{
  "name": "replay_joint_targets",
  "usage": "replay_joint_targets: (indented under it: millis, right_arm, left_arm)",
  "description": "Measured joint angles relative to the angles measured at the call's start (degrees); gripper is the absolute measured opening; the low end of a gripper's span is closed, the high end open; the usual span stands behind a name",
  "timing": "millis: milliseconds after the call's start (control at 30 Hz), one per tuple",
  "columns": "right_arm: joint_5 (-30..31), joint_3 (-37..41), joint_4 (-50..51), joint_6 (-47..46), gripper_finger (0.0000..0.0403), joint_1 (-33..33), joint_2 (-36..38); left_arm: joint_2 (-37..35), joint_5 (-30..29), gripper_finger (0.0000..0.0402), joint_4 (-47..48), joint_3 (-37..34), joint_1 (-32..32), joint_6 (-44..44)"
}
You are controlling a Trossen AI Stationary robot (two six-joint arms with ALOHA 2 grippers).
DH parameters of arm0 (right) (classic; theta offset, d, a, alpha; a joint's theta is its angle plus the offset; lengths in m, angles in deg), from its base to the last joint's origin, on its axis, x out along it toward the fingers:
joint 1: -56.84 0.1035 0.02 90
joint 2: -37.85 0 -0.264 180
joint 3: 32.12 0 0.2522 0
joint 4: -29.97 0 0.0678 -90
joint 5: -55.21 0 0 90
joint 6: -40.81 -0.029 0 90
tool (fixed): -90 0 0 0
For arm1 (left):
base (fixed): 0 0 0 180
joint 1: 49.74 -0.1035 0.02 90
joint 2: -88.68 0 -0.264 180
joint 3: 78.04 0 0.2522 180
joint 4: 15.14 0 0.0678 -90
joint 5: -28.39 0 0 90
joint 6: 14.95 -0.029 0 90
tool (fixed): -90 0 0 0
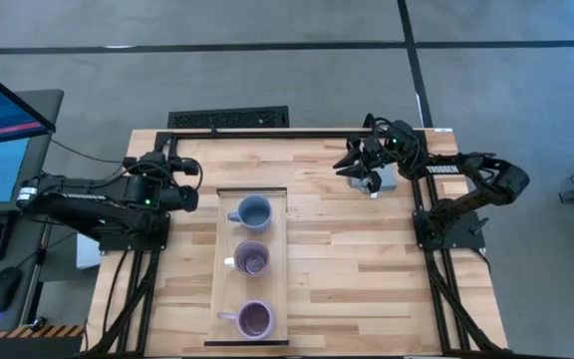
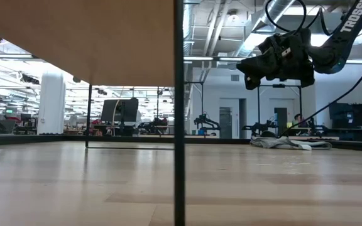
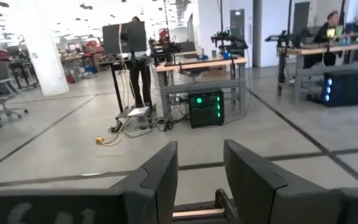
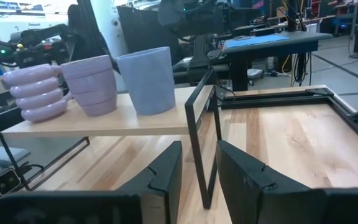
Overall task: Stack small to large cups/mugs on shelf
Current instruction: Return to Home Position
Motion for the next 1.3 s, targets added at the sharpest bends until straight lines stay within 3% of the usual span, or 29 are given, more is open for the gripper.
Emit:
replay_joint_targets:
  millis: [200,500,667,900,1000,1100,1300]
  right_arm:
    - [0.0,0.0,-0.01,1.44,0.0123,0.0,0.0]
    - [0.02,0.0,-0.04,3.06,0.0123,-0.29,0.0]
    - [0.03,-0.01,-0.07,3.17,0.0123,-1.38,0.0]
    - [0.01,-0.01,-0.06,3.17,0.0123,-2.59,0.0]
    - [-0.21,-0.02,0.12,3.12,0.0123,-2.62,0.0]
    - [-2.05,-0.02,0.26,3.04,0.0123,-2.62,0.0]
    - [-3.06,0.0,1.87,3.02,0.0123,-2.62,0.0]
  left_arm:
    - [0.0,0.17,0.0121,-3.98,0.3,1.47,-6.0]
    - [0.0,0.12,0.0121,-5.03,8.07,2.18,-17.2]
    - [0.04,3.93,0.0121,-13.62,10.74,2.44,-27.34]
    - [0.51,18.59,0.0121,-42.07,10.74,-1.3,-54.26]
    - [0.48,29.77,0.0121,-55.02,10.76,-4.57,-65.48]
    - [0.48,43.58,0.0121,-59.85,10.82,-7.28,-69.15]
    - [0.44,60.31,0.0121,-64.11,6.13,-11.11,-70.66]
